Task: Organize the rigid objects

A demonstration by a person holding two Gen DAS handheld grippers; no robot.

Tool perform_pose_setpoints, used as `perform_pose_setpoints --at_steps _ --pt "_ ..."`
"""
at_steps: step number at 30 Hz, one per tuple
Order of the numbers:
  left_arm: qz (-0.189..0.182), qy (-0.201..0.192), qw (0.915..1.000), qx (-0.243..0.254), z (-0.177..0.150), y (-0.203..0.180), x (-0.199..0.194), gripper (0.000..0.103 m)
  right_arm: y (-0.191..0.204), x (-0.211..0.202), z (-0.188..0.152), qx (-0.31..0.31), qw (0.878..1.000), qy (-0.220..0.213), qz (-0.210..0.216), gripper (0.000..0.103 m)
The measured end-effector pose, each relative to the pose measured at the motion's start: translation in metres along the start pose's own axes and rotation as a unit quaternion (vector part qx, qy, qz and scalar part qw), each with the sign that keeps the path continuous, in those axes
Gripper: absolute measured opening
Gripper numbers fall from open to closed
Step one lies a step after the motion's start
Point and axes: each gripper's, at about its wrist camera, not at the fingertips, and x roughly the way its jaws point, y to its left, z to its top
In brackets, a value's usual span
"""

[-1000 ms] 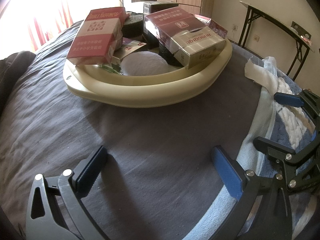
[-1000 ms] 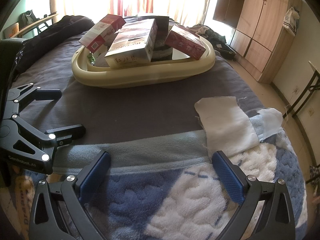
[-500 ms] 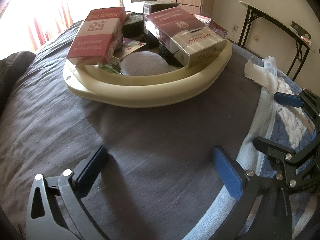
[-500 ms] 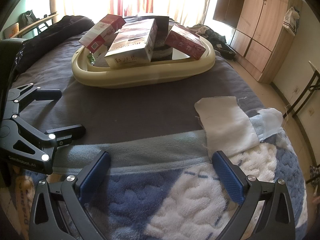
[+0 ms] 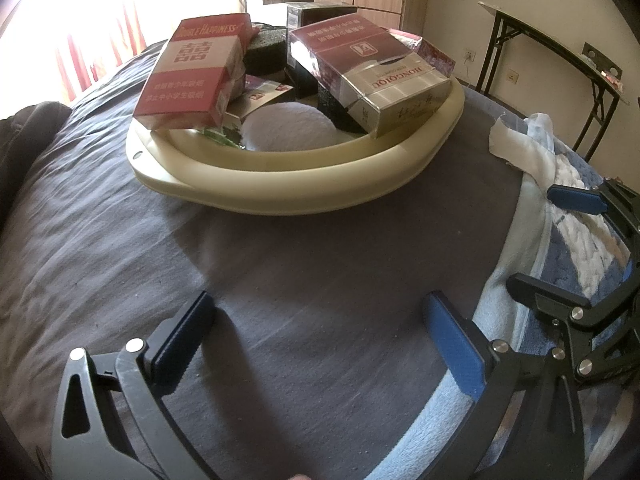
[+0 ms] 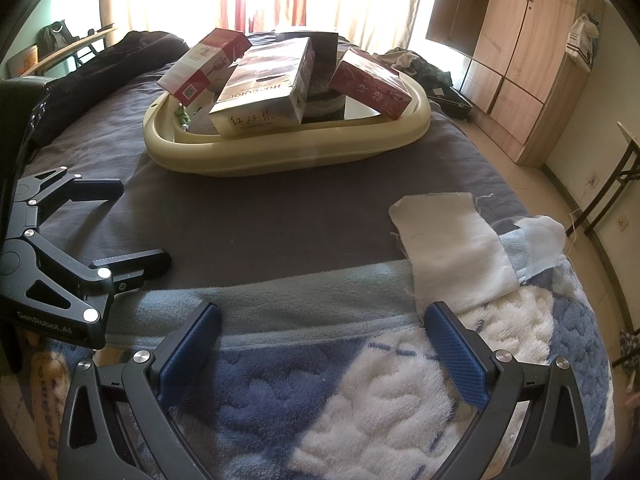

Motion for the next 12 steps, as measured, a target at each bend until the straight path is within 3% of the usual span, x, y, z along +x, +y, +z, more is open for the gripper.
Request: perform_pose_setpoints --at_steps 12 --pt "0.001 -0.001 1.0000 0.000 0.0000 -0.0023 0.0005 0.103 0.0001 -0.0001 -0.0002 0.000 1.000 0.000 0.000 0.103"
